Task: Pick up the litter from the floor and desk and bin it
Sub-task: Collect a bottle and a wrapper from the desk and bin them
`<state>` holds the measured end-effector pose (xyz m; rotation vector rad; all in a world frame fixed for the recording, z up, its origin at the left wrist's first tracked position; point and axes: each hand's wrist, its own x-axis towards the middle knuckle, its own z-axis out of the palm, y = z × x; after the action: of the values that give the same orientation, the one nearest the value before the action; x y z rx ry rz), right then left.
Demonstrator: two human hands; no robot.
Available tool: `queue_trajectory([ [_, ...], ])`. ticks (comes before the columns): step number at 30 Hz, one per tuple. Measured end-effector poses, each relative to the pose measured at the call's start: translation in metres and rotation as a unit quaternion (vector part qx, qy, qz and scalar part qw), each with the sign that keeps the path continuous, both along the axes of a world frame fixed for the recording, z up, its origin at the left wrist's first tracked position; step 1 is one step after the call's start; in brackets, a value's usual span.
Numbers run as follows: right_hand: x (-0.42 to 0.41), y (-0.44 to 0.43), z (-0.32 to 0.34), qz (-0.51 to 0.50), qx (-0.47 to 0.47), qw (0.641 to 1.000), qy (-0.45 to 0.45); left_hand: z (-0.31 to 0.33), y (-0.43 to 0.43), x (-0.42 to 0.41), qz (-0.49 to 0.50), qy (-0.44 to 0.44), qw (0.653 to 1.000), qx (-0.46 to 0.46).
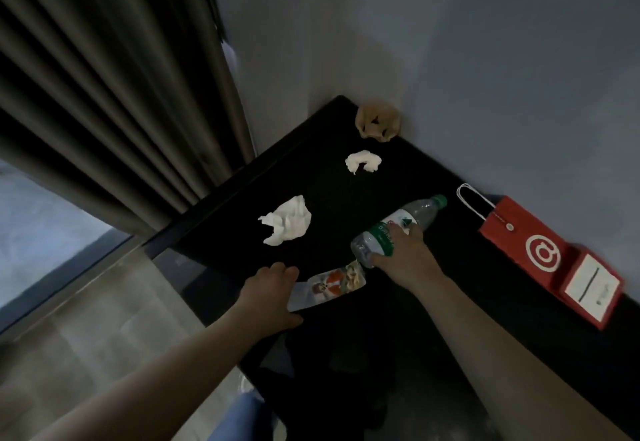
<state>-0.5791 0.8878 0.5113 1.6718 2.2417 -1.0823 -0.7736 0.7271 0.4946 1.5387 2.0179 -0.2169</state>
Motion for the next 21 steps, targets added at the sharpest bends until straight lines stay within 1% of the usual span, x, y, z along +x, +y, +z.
queue_trajectory([
  [2,-0.003,0.006,-0.016,-0.013,0.018,1.0,0.0,-0.012,0.006,0.003,-0.015,0.004,1.0,-0.009],
  [5,-0.012,0.012,-0.03,-0.065,0.08,0.995,0.004,-0.026,0.014,0.005,-0.035,0.022,0.999,-0.014],
  [10,-0.018,0.013,-0.04,-0.124,0.123,0.982,-0.066,-0.035,0.029,-0.009,-0.049,0.024,0.999,-0.002],
  [13,-0.012,0.01,-0.042,-0.132,0.141,0.979,-0.065,-0.035,0.032,-0.024,-0.066,0.013,0.998,0.014],
  [16,-0.007,0.004,-0.045,-0.147,0.141,0.978,-0.036,-0.028,0.031,-0.038,-0.076,-0.033,0.993,0.079],
  [17,-0.006,0.002,-0.046,-0.158,0.141,0.977,-0.026,-0.024,0.033,-0.043,-0.088,-0.045,0.988,0.122],
  [19,-0.004,0.0,-0.048,-0.178,0.14,0.974,-0.016,-0.02,0.041,-0.052,-0.119,-0.04,0.971,0.204],
  [20,-0.004,-0.001,-0.049,-0.184,0.138,0.973,-0.016,-0.018,0.045,-0.056,-0.111,-0.039,0.965,0.233],
  [21,-0.004,-0.001,-0.05,-0.189,0.133,0.973,-0.02,-0.016,0.052,-0.061,-0.085,-0.049,0.969,0.229],
])
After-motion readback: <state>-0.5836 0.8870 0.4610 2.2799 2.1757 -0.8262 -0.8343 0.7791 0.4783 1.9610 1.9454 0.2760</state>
